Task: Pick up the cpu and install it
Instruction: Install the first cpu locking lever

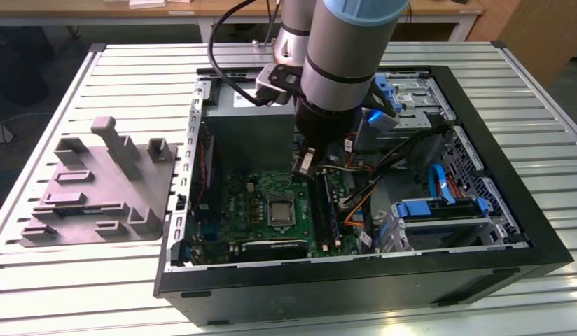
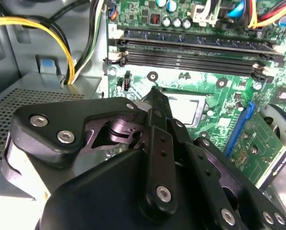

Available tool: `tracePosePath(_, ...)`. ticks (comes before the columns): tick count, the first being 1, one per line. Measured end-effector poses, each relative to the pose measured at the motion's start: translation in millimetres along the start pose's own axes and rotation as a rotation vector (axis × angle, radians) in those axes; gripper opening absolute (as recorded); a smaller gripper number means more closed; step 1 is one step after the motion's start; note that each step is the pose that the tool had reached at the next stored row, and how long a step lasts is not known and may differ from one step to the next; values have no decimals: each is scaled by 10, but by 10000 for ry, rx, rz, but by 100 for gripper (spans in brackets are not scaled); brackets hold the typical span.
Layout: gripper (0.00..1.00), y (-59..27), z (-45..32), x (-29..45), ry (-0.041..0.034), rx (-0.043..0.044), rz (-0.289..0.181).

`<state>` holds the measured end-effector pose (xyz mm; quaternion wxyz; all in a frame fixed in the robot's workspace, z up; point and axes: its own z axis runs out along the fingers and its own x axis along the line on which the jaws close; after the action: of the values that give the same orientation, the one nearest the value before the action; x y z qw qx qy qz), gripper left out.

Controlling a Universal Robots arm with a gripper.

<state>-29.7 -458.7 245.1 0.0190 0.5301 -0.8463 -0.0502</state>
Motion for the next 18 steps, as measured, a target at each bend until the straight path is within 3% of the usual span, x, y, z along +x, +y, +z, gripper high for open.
tracePosePath(7,11,5,11,-103,0,0,0)
tracePosePath(18,11,33,44,-177,0,0,1)
